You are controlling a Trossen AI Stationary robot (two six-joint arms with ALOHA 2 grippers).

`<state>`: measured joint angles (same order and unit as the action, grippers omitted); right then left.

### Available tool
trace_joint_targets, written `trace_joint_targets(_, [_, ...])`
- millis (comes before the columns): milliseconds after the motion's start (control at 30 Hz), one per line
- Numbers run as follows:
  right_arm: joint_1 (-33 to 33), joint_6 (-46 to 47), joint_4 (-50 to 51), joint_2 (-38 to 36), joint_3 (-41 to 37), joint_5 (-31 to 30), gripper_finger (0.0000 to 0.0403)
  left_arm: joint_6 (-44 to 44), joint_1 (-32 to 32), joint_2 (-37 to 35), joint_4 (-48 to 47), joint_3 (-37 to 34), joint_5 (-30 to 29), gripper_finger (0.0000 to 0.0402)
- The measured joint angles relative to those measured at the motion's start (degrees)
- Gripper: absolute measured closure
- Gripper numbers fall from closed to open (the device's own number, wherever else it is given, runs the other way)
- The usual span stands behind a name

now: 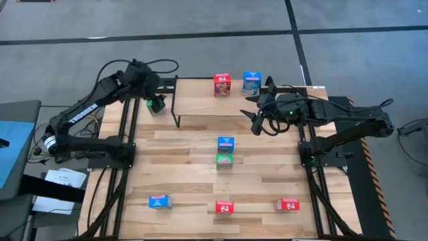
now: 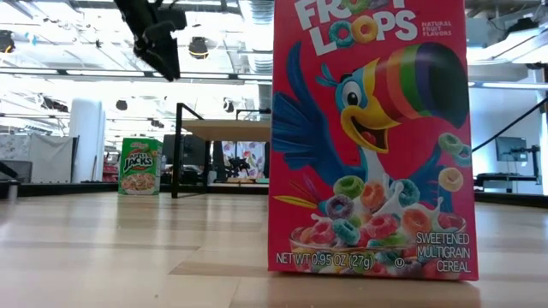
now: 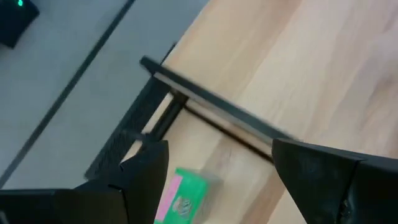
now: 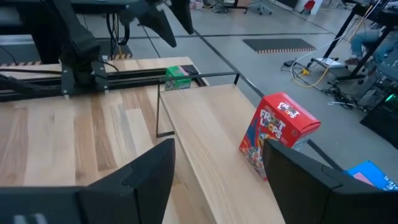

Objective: Stack cereal on shelf
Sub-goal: Put the top left green cereal box on the shelf

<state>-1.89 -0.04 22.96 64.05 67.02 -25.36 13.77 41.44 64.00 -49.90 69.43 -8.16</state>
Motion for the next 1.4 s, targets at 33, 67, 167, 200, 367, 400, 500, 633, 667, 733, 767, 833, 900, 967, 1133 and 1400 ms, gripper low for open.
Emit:
trace_joint_targets(33, [0.0, 0.0, 0.1, 0.0, 0.0, 0.0, 0.0135, 0.7, 0.8, 0.8, -0.5, 0.0, 0.0, 0.0127])
trace_joint_targets(67, [0.0, 0.0, 0.5, 0.0, 0.0, 0.0, 0.0135, 1.4, 1.6, 1.7, -1.0, 0.0, 0.0, 0.0127])
trace_joint_targets(167, [0.0, 0.0, 1.7, 0.0, 0.0, 0.0, 0.0135, 2.9, 3.8, 3.8, -1.3, 0.0, 0.3, 0.0127])
trace_joint_targets(200, [0.0, 0.0, 2.3, 0.0, 0.0, 0.0, 0.0135, 3.5, 4.5, 4.4, -1.6, 0.0, 0.3, 0.0127])
trace_joint_targets(367, [0.0, 0.1, 3.6, 0.0, 0.0, 0.1, 0.0135, 4.7, 7.9, 7.6, -2.4, 0.0, 0.2, 0.0127])
trace_joint_targets(400, [0.0, 0.1, 3.8, 0.0, 0.0, 0.1, 0.0135, 4.9, 8.5, 8.3, -2.8, 0.0, 0.2, 0.0127])
trace_joint_targets(500, [0.0, 0.1, 4.2, 0.0, 0.0, 0.5, 0.0135, 6.3, 9.6, 10.2, -4.7, 0.0, 0.0, 0.0127])
trace_joint_targets(633, [0.0, 0.2, 5.2, 0.0, 0.0, 1.2, 0.0135, 7.2, 10.6, 13.0, -5.9, 0.0, 0.0, 0.0127])
trace_joint_targets(667, [0.0, 0.3, 5.4, 0.0, 0.0, 1.2, 0.0135, 7.5, 10.7, 13.7, -6.0, 0.0, -0.2, 0.0127])
trace_joint_targets(733, [0.0, 1.7, 5.7, 0.0, 0.0, 1.2, 0.0135, 7.8, 11.0, 15.1, -6.5, 0.0, -0.4, 0.0127])
trace_joint_targets(767, [0.0, 2.3, 5.6, 0.0, 0.0, 1.2, 0.0135, 8.0, 11.1, 15.8, -6.7, 0.0, -0.7, 0.0127])
trace_joint_targets(833, [0.0, 3.0, 5.6, 0.0, 0.0, 1.3, 0.0135, 8.5, 11.2, 16.9, -6.9, 0.0, -0.7, 0.0127])
trace_joint_targets(900, [0.0, 3.0, 5.6, 0.0, 0.0, 1.3, 0.0135, 9.4, 11.2, 17.7, -7.4, 0.0, -1.0, 0.0127])
trace_joint_targets(967, [0.0, 3.0, 5.6, 0.0, 0.0, 1.3, 0.0135, 10.5, 11.2, 18.3, -7.7, 0.0, -1.4, 0.0127])
trace_joint_targets(1133, [0.0, 3.1, 5.9, 0.0, 0.0, 1.3, 0.0135, 13.3, 11.7, 18.7, -7.7, 0.0, -1.7, 0.0127])
trace_joint_targets(1400, [0.0, 3.2, 7.2, 0.0, 0.0, 1.3, 0.0135, 17.2, 13.9, 18.7, -8.5, -0.7, -1.3, 0.0127])
